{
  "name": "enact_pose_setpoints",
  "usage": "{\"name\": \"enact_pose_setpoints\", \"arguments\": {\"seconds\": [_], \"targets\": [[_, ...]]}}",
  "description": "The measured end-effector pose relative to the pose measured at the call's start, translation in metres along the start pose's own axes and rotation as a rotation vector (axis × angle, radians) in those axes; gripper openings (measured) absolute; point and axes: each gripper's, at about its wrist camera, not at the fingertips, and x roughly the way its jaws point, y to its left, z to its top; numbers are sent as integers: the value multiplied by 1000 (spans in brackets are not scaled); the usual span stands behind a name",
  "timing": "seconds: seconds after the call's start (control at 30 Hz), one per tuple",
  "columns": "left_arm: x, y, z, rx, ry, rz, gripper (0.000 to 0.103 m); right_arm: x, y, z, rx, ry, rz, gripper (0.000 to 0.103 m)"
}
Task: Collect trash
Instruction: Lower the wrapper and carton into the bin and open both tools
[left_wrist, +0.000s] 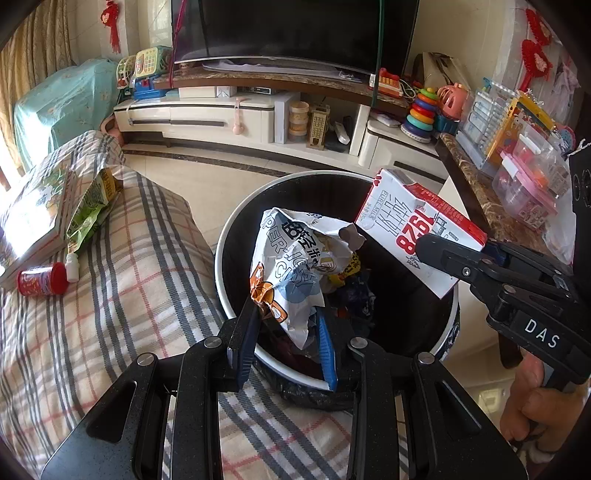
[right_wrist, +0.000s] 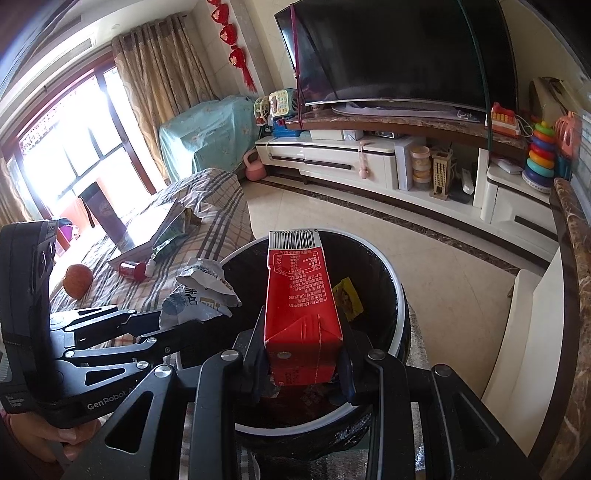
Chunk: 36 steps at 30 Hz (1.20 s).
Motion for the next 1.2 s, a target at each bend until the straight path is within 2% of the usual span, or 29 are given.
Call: {"name": "enact_pose_setpoints", "arguments": {"seconds": [1.2], "targets": [[18, -12, 5, 28, 43, 17, 29, 5, -7, 3, 13, 15, -4, 31]]}}
